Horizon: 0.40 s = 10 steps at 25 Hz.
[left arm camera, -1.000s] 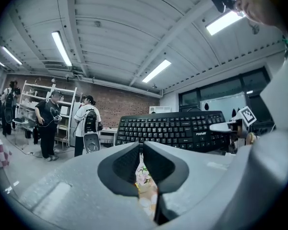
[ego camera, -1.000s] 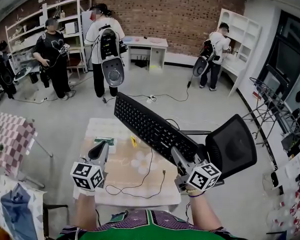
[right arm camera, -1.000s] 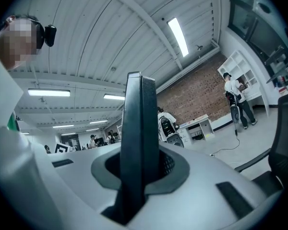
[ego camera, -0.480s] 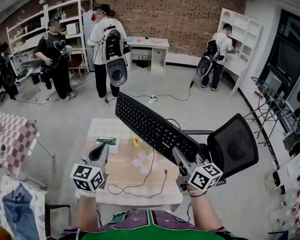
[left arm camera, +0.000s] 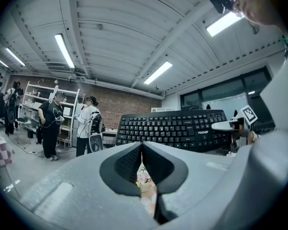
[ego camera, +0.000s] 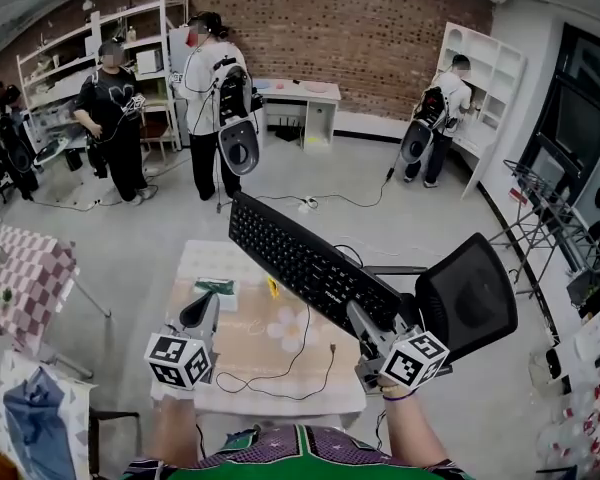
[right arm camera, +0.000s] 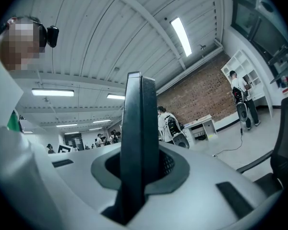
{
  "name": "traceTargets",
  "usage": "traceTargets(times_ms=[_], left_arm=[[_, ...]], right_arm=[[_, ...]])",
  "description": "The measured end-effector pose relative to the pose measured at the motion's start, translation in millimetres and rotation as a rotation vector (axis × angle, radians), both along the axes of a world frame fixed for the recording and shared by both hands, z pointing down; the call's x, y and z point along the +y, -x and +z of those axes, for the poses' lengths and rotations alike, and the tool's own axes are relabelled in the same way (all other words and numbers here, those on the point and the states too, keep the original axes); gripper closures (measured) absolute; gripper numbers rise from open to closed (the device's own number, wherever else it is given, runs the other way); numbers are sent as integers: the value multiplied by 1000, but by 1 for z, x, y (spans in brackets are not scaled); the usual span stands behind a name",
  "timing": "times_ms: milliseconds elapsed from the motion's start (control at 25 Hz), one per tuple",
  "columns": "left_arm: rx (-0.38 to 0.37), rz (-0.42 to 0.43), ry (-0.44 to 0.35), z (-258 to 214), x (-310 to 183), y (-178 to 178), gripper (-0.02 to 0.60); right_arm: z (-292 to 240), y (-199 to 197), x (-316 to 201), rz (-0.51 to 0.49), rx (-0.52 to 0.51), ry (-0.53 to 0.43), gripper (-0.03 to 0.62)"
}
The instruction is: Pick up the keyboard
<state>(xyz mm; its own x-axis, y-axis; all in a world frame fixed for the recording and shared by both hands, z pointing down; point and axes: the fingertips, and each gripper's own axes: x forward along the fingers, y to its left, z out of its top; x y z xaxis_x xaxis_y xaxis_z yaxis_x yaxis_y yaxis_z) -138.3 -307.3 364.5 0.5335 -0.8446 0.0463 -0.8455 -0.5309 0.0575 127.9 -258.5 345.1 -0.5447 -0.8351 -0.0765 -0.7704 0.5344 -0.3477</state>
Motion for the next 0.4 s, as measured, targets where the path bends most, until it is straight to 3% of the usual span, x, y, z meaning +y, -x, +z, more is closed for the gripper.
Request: traceTargets(times_ms=[400], left_arm=[[-7,3,-3,1,4,-2,563]], right_arm=[[1,-4,3,9,6,9,519]])
